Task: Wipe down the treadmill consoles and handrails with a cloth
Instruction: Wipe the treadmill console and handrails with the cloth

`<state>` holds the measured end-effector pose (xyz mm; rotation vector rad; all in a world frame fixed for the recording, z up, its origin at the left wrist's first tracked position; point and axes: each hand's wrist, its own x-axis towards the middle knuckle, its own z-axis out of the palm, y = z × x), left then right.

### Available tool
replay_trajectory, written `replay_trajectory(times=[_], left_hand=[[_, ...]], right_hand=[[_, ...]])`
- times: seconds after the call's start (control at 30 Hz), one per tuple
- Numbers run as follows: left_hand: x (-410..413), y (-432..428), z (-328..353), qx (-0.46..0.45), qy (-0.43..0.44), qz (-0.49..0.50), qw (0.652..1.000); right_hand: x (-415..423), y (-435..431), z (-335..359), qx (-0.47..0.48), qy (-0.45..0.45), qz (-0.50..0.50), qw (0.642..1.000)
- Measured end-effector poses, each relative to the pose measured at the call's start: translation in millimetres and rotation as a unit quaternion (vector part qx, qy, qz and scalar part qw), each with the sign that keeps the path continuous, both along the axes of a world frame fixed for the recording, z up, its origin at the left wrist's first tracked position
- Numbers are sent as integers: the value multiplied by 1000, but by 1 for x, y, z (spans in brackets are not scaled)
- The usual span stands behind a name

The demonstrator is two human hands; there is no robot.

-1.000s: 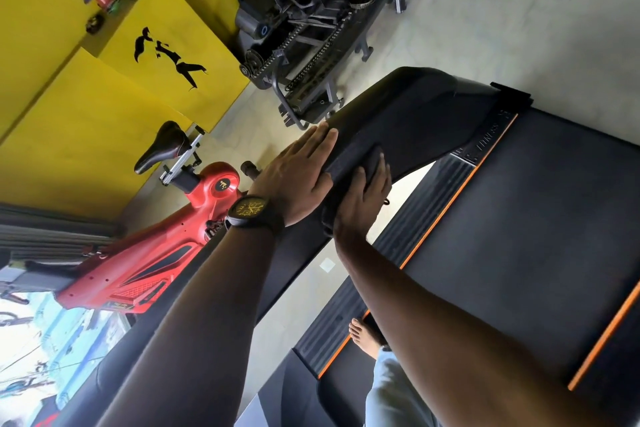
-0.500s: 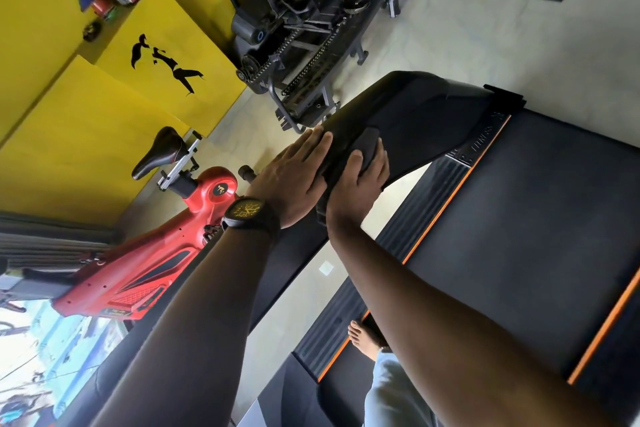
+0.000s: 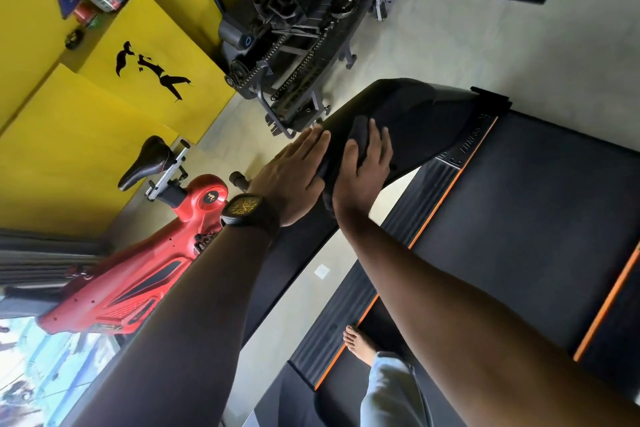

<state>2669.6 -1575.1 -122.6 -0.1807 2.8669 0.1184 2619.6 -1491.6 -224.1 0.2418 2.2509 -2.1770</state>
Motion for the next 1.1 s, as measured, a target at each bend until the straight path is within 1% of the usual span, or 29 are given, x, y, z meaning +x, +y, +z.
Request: replay_trajectory(times=[0.1, 0.13, 0.17, 0.23, 0.27, 0.3, 0.33, 0.37, 0.43, 0.47, 0.5, 0.53, 0.6, 0.63, 0.67, 0.7, 0.77, 0.8, 0.83, 0.93, 0.97, 1.0, 1.03, 1.1], left_hand=[[-8, 1, -4, -10, 1, -15, 1000], [-10, 0, -5, -13, -1, -19, 1000], [-11, 0, -5, -17, -4, -23, 1000], [-12, -1, -5, -26, -10, -27, 999], [-13, 1, -5, -31, -10, -27, 999], [-15, 3, -6, -34, -7, -25, 999], [-19, 7, -6, -34, -3, -23, 999], [-23, 11, -6, -33, 1, -23, 999], [-32, 15, -7, -33, 8, -27, 999], [-35, 15, -7, -31, 6, -27, 999], [-36, 14, -7, -31, -1, -26, 999], [-37, 14, -7, -34, -6, -27, 999], [-36, 14, -7, -37, -7, -27, 999], [-37, 14, -6, -32, -7, -26, 999], [-37, 14, -6, -27, -7, -25, 999], [-38, 15, -5, -24, -9, -24, 999], [-37, 15, -5, -22, -10, -20, 999], [-37, 15, -4, -22, -12, -19, 1000], [-38, 14, -4, -24, -14, -20, 999], [-42, 17, -4, -38, -19, -25, 999], [-45, 18, -4, -39, -20, -28, 999], [-48, 19, -4, -39, -20, -32, 999], [-52, 19, -4, -37, -19, -36, 998], [-56, 19, -5, -31, -19, -39, 999]], right_hand=[[-8, 1, -9, -65, -141, -39, 987], [-7, 1, -5, -67, -159, -40, 984], [-5, 1, 0, -53, -142, -33, 988], [-7, 4, 5, -9, -22, -6, 1000], [-14, 5, 4, 21, 26, 5, 999], [-26, 5, 0, 40, 42, 6, 998], [-38, 6, -7, 48, 34, 1, 998], [-47, 10, -14, 33, -1, -9, 999], [-54, 14, -21, -27, -122, -31, 992], [-51, 12, -18, -42, -171, -35, 984], [-46, 11, -12, -38, -175, -33, 983], [-42, 9, -8, -25, -132, -31, 991], [-39, 8, -5, 10, -14, -4, 1000], [-49, 9, -9, 27, 9, 3, 1000], [-60, 11, -15, 34, 4, 1, 999], [-70, 14, -21, 25, -30, -8, 999], [-83, 19, -29, -17, -135, -26, 990], [-84, 19, -27, -23, -167, -28, 985], [-82, 18, -24, -12, -162, -24, 986], [-82, 14, -20, 55, -20, -4, 998], [-88, 15, -24, 71, 8, 2, 997], [-95, 16, -30, 74, 13, 0, 997], [-100, 18, -38, 57, -10, -4, 998], [-104, 23, -49, -5, -128, -19, 992]])
